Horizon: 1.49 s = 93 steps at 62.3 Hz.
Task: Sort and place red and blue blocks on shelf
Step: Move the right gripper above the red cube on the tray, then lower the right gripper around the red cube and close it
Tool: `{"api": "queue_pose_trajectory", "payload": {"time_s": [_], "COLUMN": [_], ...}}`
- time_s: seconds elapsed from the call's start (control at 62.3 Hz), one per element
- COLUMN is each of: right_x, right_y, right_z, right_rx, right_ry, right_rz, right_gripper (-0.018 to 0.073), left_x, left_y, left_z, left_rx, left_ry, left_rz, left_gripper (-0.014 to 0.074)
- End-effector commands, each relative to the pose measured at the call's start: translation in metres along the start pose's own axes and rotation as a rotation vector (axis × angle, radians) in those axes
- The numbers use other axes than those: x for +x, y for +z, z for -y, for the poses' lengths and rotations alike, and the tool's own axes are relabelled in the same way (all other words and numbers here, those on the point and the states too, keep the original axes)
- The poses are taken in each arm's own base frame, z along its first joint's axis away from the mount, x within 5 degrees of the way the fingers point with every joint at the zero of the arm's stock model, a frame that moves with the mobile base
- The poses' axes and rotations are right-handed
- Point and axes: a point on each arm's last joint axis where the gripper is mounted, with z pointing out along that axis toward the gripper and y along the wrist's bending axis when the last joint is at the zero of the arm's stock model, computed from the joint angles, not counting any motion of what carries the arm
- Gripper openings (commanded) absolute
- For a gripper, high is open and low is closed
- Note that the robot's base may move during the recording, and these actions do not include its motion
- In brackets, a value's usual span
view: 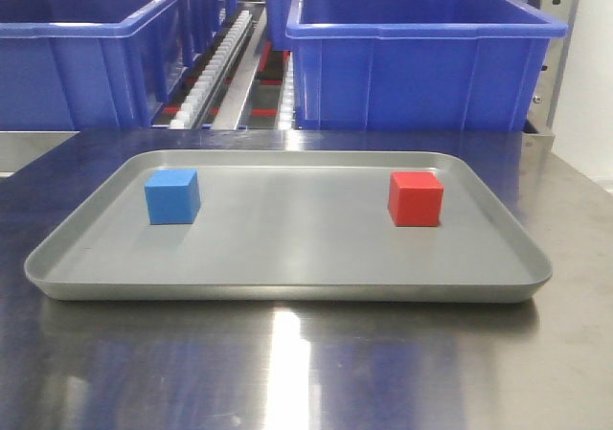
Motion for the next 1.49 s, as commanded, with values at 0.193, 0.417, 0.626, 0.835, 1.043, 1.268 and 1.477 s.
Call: {"api": "queue_pose_trajectory", "payload": {"time_s": [0.193,0.417,0.626,0.835,1.043,1.268,1.477], "right_x": [-0.059,-0.090,-0.110,-0.115,-0.122,-0.126,-0.122], "right_y": [0.035,0.072,0.120,0.169,0.203,0.225,0.243], "right_z": [-0.002,-0.018,-0.048,-0.077,-0.107,-0.141,-0.160], "right_rx": [0.008,-0.044,-0.091,-0.041,-0.065,-0.099,-0.123], "right_ry": [-0.012,-0.103,-0.022,0.079,0.034,-0.017,-0.013], "right_rz": [0.012,-0.147,-0.352,-0.549,-0.605,-0.660,-0.698], "right_gripper": [0.0056,0.0056,0.0057,0.0098,0.0542,0.0610,0.0610], "left_x": [0.000,0.000,0.000,0.000,0.000,0.000,0.000], "left_y": [-0.001,-0.001,-0.001,-0.001,-0.001,-0.001,-0.001], "left_z": [-0.001,-0.001,-0.001,-0.001,-0.001,-0.001,-0.001], "left_rx": [-0.013,-0.013,-0.013,-0.013,-0.013,-0.013,-0.013], "left_ry": [-0.008,-0.008,-0.008,-0.008,-0.008,-0.008,-0.008], "left_rz": [0.073,0.073,0.073,0.073,0.073,0.073,0.073], "left_gripper": [0.0125,0.0125,0.0125,0.0125,0.0125,0.0125,0.0125]}}
